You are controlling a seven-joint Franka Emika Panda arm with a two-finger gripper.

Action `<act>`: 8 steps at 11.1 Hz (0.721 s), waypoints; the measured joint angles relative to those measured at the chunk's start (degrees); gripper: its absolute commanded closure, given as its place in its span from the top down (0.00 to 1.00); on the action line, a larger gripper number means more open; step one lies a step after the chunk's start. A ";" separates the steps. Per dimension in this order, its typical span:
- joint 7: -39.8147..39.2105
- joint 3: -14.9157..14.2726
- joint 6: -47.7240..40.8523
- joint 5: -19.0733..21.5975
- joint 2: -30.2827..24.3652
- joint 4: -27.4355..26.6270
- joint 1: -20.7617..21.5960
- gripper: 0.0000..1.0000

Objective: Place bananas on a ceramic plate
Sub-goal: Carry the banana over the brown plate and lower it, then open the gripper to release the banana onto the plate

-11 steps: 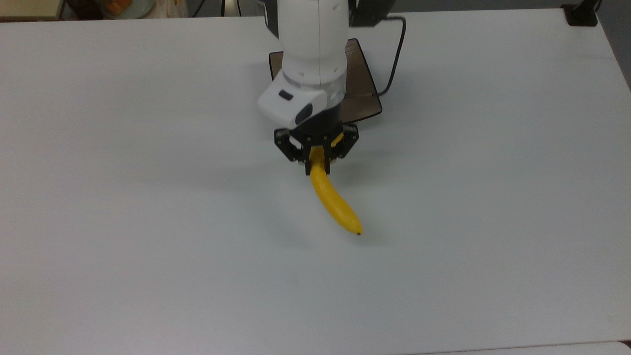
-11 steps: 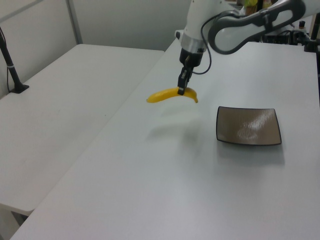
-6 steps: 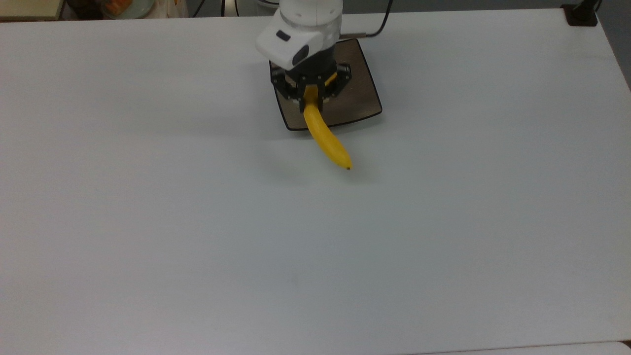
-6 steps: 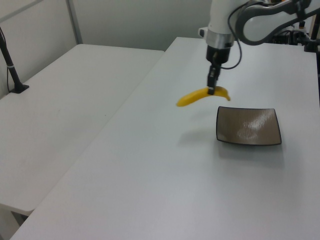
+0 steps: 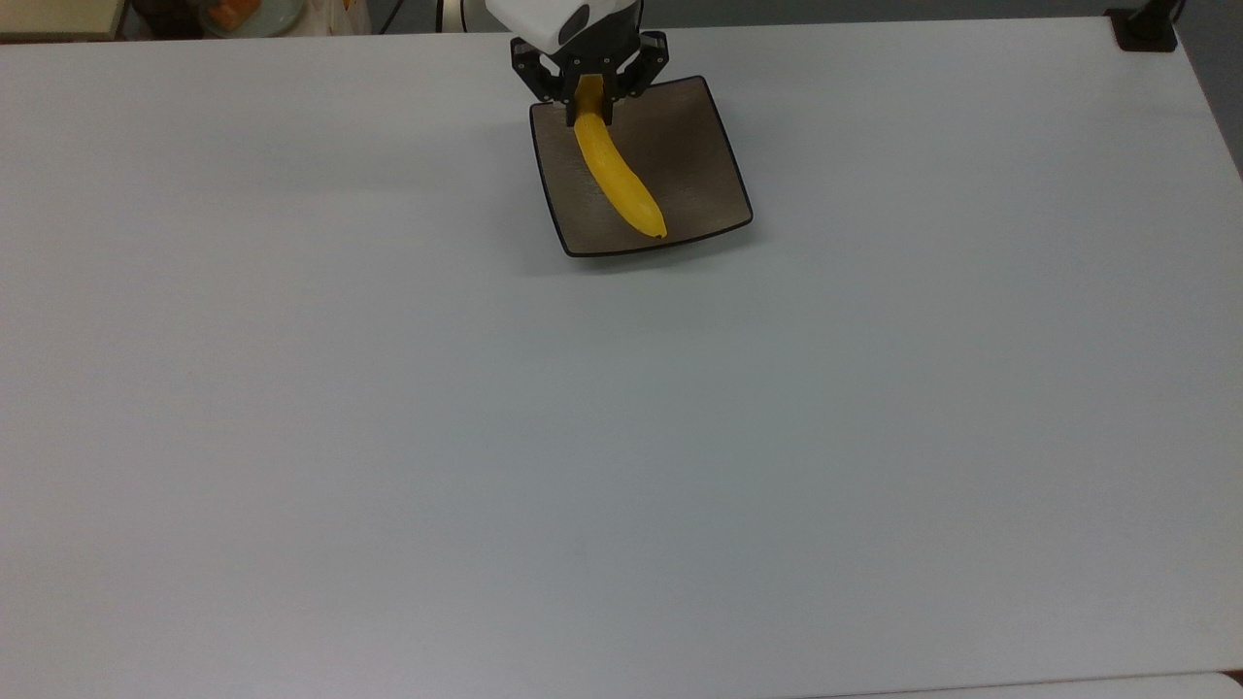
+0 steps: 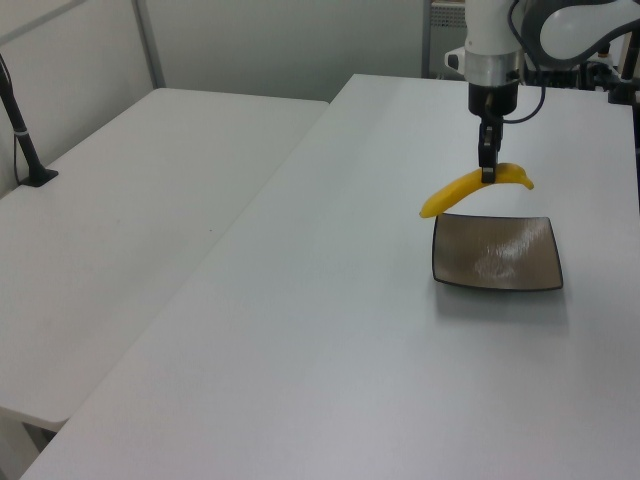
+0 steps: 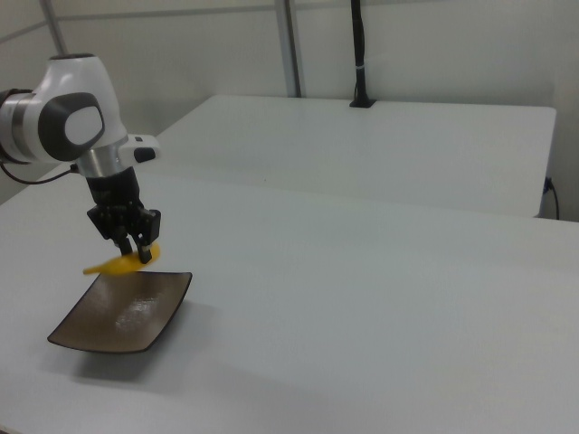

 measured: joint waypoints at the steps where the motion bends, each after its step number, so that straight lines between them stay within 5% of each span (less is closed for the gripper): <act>1: -0.06 0.00 0.00 0.00 0.03 -0.65 0.01 1.00; 8: -0.06 -0.18 0.01 0.00 -0.08 2.17 -0.14 1.00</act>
